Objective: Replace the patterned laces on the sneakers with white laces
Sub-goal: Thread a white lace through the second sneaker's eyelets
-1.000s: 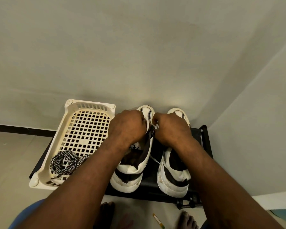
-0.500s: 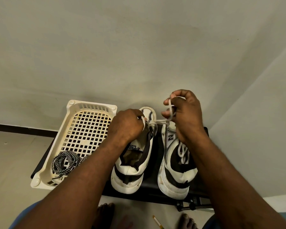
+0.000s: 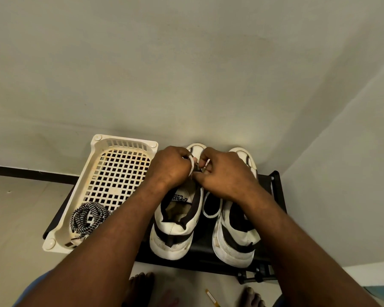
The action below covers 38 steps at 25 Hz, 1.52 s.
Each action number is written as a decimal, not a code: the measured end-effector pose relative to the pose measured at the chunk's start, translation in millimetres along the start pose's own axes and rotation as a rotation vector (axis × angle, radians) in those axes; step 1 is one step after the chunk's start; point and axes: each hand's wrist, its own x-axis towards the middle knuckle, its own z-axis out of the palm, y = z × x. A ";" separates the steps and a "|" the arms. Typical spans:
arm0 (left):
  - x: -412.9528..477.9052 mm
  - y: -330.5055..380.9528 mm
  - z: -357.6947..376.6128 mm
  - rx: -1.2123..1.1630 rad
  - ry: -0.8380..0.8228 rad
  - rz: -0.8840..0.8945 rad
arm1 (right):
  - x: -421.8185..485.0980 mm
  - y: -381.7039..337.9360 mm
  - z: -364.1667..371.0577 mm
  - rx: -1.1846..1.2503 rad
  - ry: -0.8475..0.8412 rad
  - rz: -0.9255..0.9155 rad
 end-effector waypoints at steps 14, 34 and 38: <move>-7.2 4.7 -44.6 0.016 -0.057 0.132 | 4.9 4.2 -0.5 0.220 0.121 -0.111; -4.7 6.1 -37.7 -0.342 -0.032 0.279 | -5.2 -7.5 -12.7 0.458 0.031 -0.133; -4.0 5.8 -38.1 -0.275 -0.014 0.259 | 2.3 4.1 -14.5 0.443 0.221 -0.042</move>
